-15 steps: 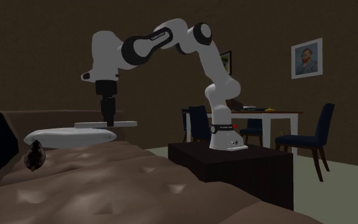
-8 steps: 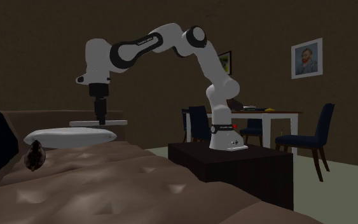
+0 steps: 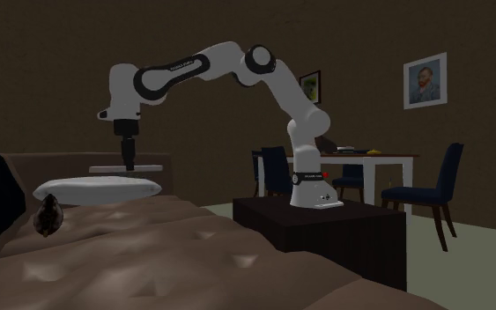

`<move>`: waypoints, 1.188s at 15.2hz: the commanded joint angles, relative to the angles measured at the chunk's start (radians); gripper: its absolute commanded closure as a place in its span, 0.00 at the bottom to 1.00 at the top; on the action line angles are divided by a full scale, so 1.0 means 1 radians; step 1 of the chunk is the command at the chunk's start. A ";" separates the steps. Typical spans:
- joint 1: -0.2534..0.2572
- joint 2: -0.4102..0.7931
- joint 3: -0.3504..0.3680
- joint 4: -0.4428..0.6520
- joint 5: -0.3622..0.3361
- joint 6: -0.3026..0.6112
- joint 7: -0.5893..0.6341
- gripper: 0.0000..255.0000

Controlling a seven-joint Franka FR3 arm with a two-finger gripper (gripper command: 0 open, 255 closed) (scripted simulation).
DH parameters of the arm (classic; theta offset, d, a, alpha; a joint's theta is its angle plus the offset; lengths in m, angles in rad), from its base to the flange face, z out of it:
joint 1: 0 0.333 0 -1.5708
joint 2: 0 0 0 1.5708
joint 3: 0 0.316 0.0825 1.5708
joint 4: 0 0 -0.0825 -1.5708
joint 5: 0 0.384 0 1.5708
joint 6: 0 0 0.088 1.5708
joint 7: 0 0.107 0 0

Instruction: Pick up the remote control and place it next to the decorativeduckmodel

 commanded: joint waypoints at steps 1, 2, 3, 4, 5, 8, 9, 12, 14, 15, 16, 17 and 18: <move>-0.024 0.030 -0.009 0.050 0.001 -0.018 -0.037 1.00; -0.039 0.057 -0.015 0.095 0.002 -0.035 -0.061 1.00; -0.039 0.063 -0.015 0.090 0.001 -0.025 -0.060 1.00; -0.039 0.068 -0.015 0.086 0.000 -0.015 -0.060 1.00; -0.039 0.074 -0.016 0.081 0.000 -0.004 -0.059 1.00; -0.039 0.093 -0.017 0.070 -0.003 0.025 -0.057 1.00; -0.038 0.100 -0.018 0.067 -0.004 0.035 -0.056 1.00; -0.038 0.120 -0.020 0.059 -0.007 0.063 -0.053 1.00; -0.037 0.134 -0.021 0.055 -0.008 0.082 -0.052 1.00; -0.037 0.142 -0.022 0.053 -0.009 0.091 -0.051 1.00; -0.036 0.150 -0.022 0.052 -0.010 0.100 -0.050 1.00; -0.036 0.157 -0.023 0.051 -0.011 0.109 -0.050 1.00; -0.036 0.165 -0.024 0.050 -0.012 0.117 -0.049 1.00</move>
